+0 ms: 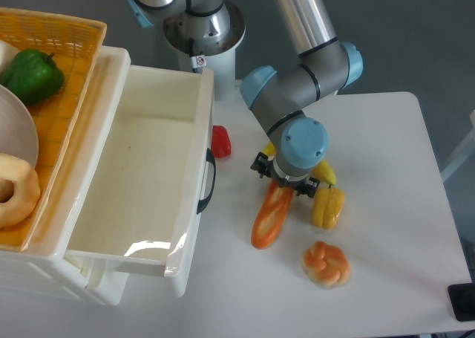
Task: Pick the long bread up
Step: 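Position the gripper fingers around the baguette's end and close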
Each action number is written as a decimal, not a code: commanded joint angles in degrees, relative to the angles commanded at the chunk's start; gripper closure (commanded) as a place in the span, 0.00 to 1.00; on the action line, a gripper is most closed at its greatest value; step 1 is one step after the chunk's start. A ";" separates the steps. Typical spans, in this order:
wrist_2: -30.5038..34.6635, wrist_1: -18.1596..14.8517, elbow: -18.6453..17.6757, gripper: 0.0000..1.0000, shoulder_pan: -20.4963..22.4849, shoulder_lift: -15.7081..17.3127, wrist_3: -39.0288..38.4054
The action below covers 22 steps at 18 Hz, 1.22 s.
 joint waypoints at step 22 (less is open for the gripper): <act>0.18 -0.26 1.40 0.82 -0.09 -0.88 -2.99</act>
